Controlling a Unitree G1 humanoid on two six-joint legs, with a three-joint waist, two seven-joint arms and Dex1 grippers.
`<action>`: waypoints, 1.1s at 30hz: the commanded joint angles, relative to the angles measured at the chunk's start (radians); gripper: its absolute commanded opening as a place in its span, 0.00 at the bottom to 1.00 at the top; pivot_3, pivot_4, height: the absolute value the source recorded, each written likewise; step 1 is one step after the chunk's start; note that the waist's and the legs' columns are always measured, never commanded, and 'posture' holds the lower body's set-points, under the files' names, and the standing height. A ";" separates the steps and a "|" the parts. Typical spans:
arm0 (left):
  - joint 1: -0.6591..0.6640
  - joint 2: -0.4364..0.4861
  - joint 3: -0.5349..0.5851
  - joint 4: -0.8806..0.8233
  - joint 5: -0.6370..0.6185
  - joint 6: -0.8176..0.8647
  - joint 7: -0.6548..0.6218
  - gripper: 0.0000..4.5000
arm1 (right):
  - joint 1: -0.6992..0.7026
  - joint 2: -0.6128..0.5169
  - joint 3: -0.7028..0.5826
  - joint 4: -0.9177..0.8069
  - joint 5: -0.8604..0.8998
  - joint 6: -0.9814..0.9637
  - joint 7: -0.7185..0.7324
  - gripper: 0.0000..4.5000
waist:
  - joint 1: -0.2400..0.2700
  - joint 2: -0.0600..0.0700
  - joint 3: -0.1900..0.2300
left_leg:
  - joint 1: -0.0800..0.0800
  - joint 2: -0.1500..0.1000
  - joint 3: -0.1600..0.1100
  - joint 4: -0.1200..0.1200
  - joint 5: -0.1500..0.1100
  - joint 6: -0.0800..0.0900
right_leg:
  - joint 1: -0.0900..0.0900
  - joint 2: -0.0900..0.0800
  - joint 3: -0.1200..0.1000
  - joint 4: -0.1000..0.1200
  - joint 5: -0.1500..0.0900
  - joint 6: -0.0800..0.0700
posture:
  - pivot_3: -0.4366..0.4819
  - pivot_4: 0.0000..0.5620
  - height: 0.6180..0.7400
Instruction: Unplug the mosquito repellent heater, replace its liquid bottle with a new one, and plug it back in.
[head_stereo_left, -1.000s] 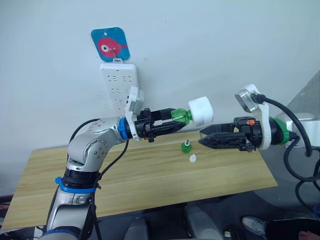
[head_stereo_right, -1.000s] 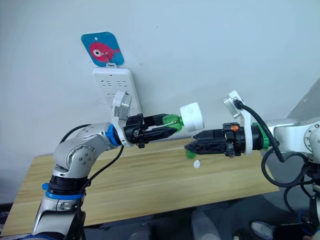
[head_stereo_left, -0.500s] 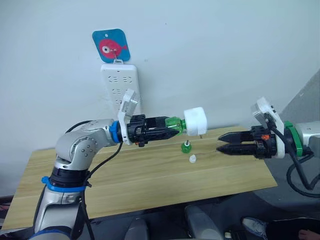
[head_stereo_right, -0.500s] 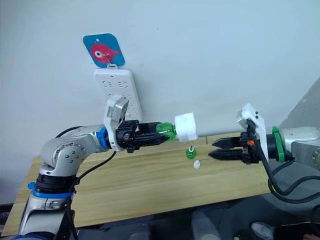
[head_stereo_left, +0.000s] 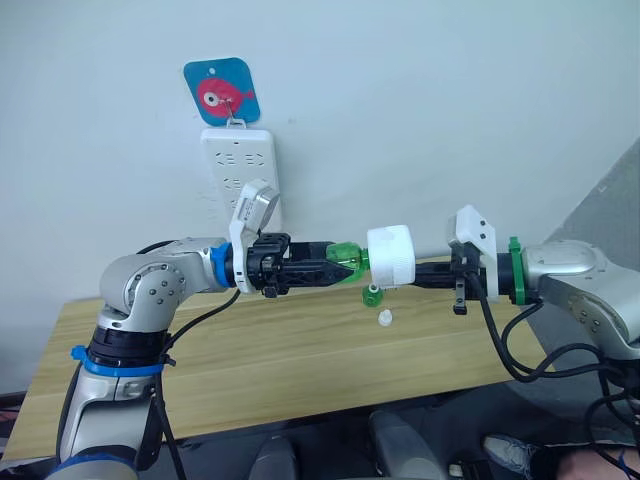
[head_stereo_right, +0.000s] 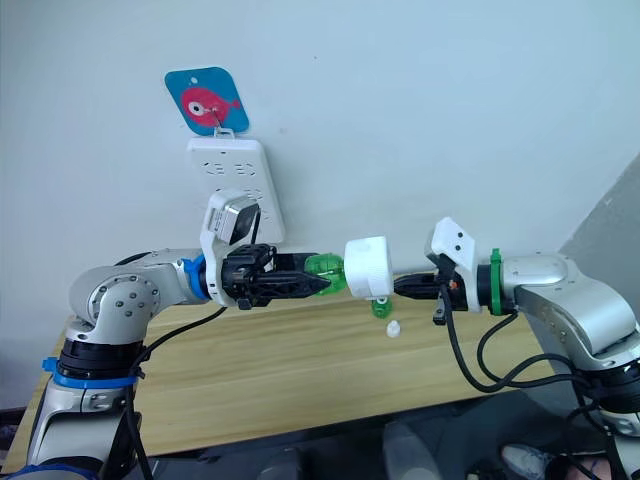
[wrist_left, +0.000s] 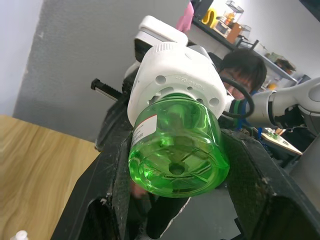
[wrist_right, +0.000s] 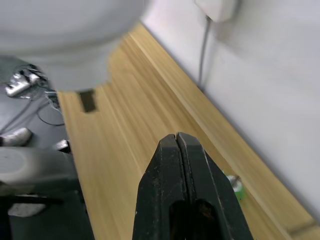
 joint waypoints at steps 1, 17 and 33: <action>-0.004 -0.018 0.038 -0.005 -0.001 -0.037 0.026 0.51 | -0.018 -0.004 -0.058 -0.069 0.069 0.047 0.020 0.00 | 0.000 0.000 0.000 | 0.000 0.000 0.000 0.000 0.000 0.000 | 0.000 0.000 0.000 0.000 0.000 0.000 | 0.29 0.14 0.90; -0.012 -0.026 0.040 0.023 0.012 -0.050 0.031 0.51 | 0.054 -0.080 -0.091 -0.070 -0.002 0.002 0.041 0.00 | 0.002 0.000 0.000 | 0.003 -0.001 0.000 0.002 0.000 0.000 | 0.004 0.000 0.000 0.000 -0.001 0.002 | 0.28 0.14 0.90; -0.018 0.002 0.028 0.022 -0.007 0.019 -0.008 0.51 | -0.049 0.132 -0.088 -0.033 0.002 0.033 -0.008 0.00 | -0.013 0.000 -0.001 | 0.003 0.000 -0.001 0.003 0.000 0.000 | 0.004 0.000 -0.001 0.000 -0.001 0.002 | 0.27 0.14 0.90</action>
